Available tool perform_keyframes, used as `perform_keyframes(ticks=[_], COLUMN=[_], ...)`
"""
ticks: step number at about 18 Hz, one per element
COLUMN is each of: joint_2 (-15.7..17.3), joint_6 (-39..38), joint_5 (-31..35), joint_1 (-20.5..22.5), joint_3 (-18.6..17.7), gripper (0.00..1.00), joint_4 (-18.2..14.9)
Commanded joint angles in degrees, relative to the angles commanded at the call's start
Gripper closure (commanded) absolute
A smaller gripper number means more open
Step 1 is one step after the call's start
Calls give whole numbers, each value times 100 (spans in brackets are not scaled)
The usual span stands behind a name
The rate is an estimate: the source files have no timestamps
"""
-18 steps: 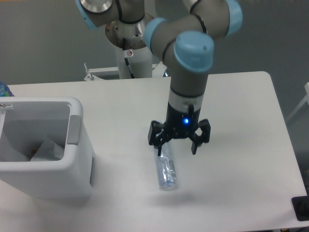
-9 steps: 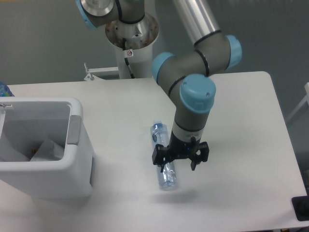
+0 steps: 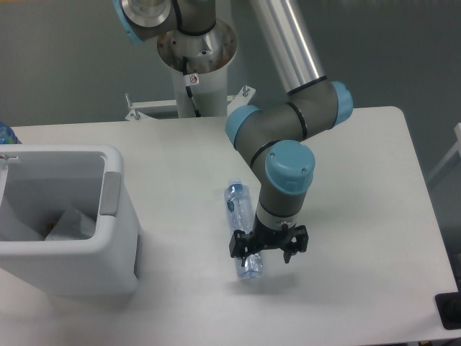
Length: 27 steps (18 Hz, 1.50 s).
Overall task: Place the trash in the trash can
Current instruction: 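Lower the gripper around the bottle and close on it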
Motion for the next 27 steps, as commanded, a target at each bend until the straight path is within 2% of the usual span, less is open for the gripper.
perform_keyframes(ticks=[5, 18, 19, 23, 27], joint_2=[-185, -448, -440, -431, -422], joint_6=[-35, -9, -17, -35, -35], joint_5=[256, 475, 475, 484, 493], joint_1=[-168, -203, -221, -221, -221], joint_3=[62, 123, 140, 141, 141], gripper=[0, 0, 2, 31, 35], joint_4=[-18, -9, -17, -18, -18])
